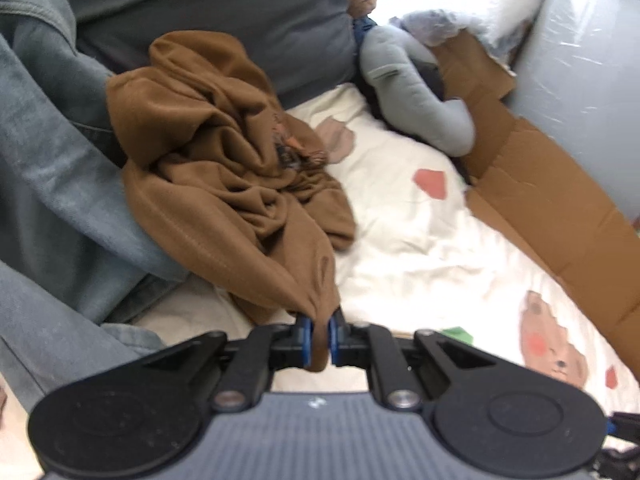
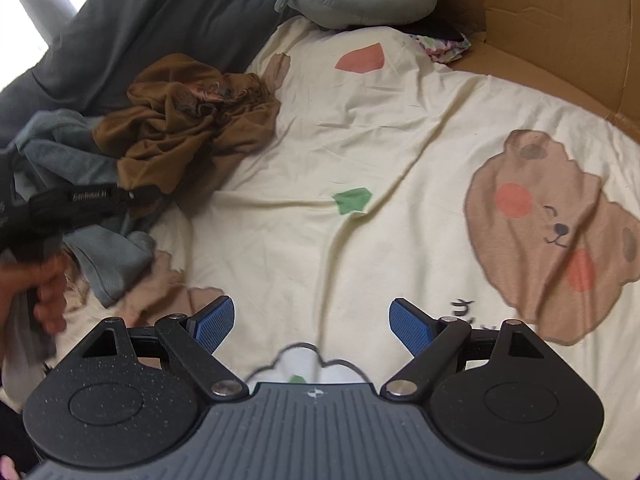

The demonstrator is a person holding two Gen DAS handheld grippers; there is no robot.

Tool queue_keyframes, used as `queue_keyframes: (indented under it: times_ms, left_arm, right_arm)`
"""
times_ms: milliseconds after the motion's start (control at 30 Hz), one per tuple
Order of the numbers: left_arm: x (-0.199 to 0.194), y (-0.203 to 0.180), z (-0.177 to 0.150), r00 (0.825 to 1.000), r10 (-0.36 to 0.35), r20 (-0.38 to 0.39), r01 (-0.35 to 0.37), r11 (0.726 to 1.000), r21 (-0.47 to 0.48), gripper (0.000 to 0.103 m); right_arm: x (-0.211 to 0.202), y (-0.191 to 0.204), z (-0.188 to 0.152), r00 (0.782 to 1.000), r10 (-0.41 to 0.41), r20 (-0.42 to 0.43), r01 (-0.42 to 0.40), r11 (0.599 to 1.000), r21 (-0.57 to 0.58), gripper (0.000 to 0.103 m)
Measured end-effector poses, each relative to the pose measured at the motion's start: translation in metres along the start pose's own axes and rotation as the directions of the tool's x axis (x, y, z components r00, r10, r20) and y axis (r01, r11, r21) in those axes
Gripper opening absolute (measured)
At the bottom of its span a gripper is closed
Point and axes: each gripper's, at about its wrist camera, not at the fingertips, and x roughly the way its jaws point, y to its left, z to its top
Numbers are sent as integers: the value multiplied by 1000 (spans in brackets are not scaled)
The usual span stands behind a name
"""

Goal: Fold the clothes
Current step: 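Close the left tool on the brown sweatshirt fabric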

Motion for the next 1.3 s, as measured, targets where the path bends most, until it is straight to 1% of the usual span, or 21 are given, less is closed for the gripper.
queue_keyframes:
  times_ms: [267, 300, 433, 600, 700, 867, 967, 1100, 1200, 1267, 1300]
  left_arm:
    - [-46, -11, 1, 997, -71, 37, 71, 997, 6, 8]
    - [-47, -14, 7, 996, -77, 49, 77, 997, 6, 8]
    - [-78, -14, 21, 990, -74, 119, 73, 997, 11, 8]
    - [-109, 0, 34, 983, -31, 180, 35, 999, -17, 8]
    - [-125, 9, 39, 976, 10, 218, -4, 1000, -26, 8]
    - [-142, 25, 41, 969, 54, 241, -41, 997, -59, 8]
    - [-150, 36, 43, 962, 87, 260, -71, 995, -70, 8]
    - [-151, 53, 45, 956, 121, 267, -99, 991, -94, 8]
    - [-152, 64, 46, 951, 142, 274, -117, 987, -106, 8]
    - [-153, 71, 46, 947, 155, 281, -126, 985, -118, 8]
    - [-153, 75, 47, 945, 161, 284, -131, 984, -124, 8]
  right_arm:
    - [14, 10, 11, 995, 100, -4, -100, 993, 70, 88]
    - [17, 12, 13, 994, 105, -4, -104, 992, 67, 88]
    - [33, 21, 23, 992, 124, -4, -124, 990, 61, 88]
    - [60, 34, 36, 988, 157, -5, -157, 985, 72, 88]
    - [78, 44, 41, 984, 177, -11, -175, 982, 76, 86]
    - [109, 62, 48, 978, 209, -22, -206, 975, 87, 84]
    - [131, 72, 51, 974, 224, -20, -220, 968, 119, 82]
    - [163, 85, 55, 971, 239, -23, -233, 960, 153, 71]
    - [184, 94, 59, 969, 245, -31, -237, 959, 152, 69]
    - [197, 97, 61, 967, 253, -36, -244, 956, 163, 66]
    - [203, 99, 63, 965, 257, -40, -247, 954, 170, 60]
